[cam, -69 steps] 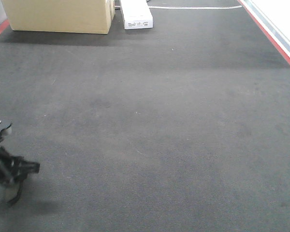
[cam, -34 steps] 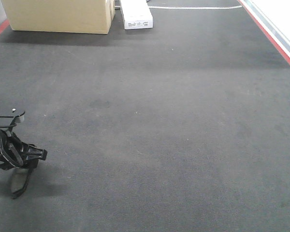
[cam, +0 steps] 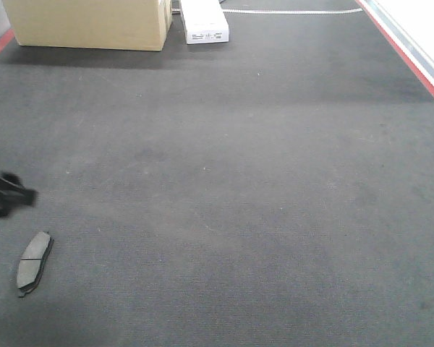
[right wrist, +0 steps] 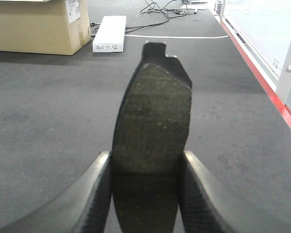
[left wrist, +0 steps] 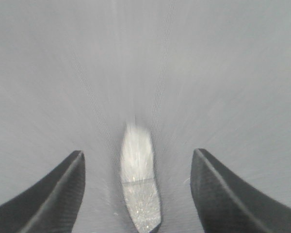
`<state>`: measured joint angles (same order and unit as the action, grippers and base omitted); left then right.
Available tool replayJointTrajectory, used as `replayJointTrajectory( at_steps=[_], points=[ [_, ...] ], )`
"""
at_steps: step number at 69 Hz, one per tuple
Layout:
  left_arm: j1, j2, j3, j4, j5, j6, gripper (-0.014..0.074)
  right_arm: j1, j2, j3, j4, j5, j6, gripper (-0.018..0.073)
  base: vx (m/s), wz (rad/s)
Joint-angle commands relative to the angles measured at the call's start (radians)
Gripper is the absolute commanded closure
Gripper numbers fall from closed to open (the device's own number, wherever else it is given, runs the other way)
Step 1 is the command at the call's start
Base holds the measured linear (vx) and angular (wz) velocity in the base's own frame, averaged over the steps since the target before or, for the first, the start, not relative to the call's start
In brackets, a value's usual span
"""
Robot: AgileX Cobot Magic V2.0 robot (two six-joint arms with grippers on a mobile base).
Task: Move and align brake pads A on conveyor
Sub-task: 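Raise the open left gripper away from the placed pad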
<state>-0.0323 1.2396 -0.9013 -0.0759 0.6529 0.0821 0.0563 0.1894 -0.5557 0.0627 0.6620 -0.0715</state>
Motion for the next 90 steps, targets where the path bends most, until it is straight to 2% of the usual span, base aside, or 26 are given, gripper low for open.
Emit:
replayJointTrajectory(
  at_steps=[1, 14, 32, 47, 59, 90],
  points=[
    [-0.003, -0.146, -0.017, -0.014, -0.025, 0.01, 0.0164, -0.003, 0.017, -0.027, -0.002, -0.098, -0.007, 0.0565, 0.0, 0.0],
    [-0.003, -0.363, 0.066, -0.014, -0.071, 0.013, 0.0164, -0.003, 0.017, -0.027, -0.002, -0.098, -0.007, 0.0565, 0.0, 0.0],
    [-0.003, -0.706, 0.295, -0.014, -0.199, 0.013, 0.0164, -0.003, 0.017, -0.027, -0.002, -0.098, -0.007, 0.0565, 0.0, 0.0],
    [-0.003, -0.951, 0.44, -0.014, -0.235, 0.013, 0.0164, -0.003, 0.017, -0.027, -0.002, -0.098, -0.007, 0.0565, 0.0, 0.0],
    [-0.003, -1.019, 0.475, -0.014, -0.235, 0.013, 0.0164, -0.003, 0.017, -0.027, -0.002, -0.098, -0.007, 0.0565, 0.0, 0.0],
    [-0.003, -1.022, 0.475, -0.014, -0.22, 0.013, 0.0164, -0.003, 0.017, -0.027, -0.002, -0.098, -0.007, 0.0565, 0.0, 0.0]
  ],
)
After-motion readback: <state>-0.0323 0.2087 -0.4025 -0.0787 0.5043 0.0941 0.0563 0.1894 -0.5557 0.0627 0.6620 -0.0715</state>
